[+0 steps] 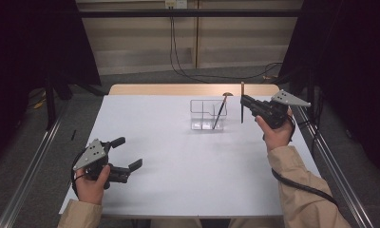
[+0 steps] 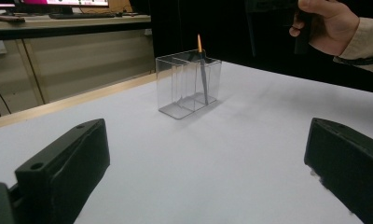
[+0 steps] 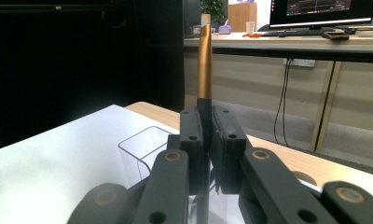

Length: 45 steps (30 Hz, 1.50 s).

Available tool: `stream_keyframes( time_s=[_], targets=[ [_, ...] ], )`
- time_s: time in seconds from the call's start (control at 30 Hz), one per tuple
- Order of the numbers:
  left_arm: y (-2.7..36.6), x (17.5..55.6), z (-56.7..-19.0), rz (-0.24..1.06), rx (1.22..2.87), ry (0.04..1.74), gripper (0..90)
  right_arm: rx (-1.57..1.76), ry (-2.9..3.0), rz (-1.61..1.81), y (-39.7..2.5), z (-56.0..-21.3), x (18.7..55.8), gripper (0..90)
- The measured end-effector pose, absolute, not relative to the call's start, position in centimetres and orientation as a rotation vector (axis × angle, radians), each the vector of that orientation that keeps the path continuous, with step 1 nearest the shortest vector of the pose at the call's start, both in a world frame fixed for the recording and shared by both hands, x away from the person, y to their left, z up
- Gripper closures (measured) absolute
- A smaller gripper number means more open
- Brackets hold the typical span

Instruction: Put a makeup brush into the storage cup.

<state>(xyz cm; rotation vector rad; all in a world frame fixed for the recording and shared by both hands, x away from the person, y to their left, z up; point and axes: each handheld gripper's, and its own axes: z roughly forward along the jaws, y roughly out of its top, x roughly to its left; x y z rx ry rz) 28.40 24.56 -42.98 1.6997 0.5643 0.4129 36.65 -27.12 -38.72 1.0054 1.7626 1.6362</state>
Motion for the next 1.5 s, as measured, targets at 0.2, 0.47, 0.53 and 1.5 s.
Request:
stream_keyframes(
  time_s=[0.2, 0.47, 0.53, 1.5],
  targets=[
    [24.6, 28.4, -43.0, 0.412, 1.699, 0.564, 0.0, 1.005, 1.749, 1.644, -26.9, -38.4, 37.1, 83.7],
    [24.6, 28.4, -43.0, 0.412, 1.697, 0.565, 0.0, 1.000, 1.720, 1.664, -26.8, -37.9, 37.6, 83.6],
    [24.6, 28.4, -43.0, 0.412, 1.697, 0.565, 0.0, 0.995, 1.718, 1.663, -26.7, -37.7, 37.7, 83.7],
    [24.6, 28.3, -43.0, 0.408, 1.692, 0.564, 0.0, 0.949, 1.703, 1.693, -24.1, -37.1, 40.0, 83.7]
  ],
)
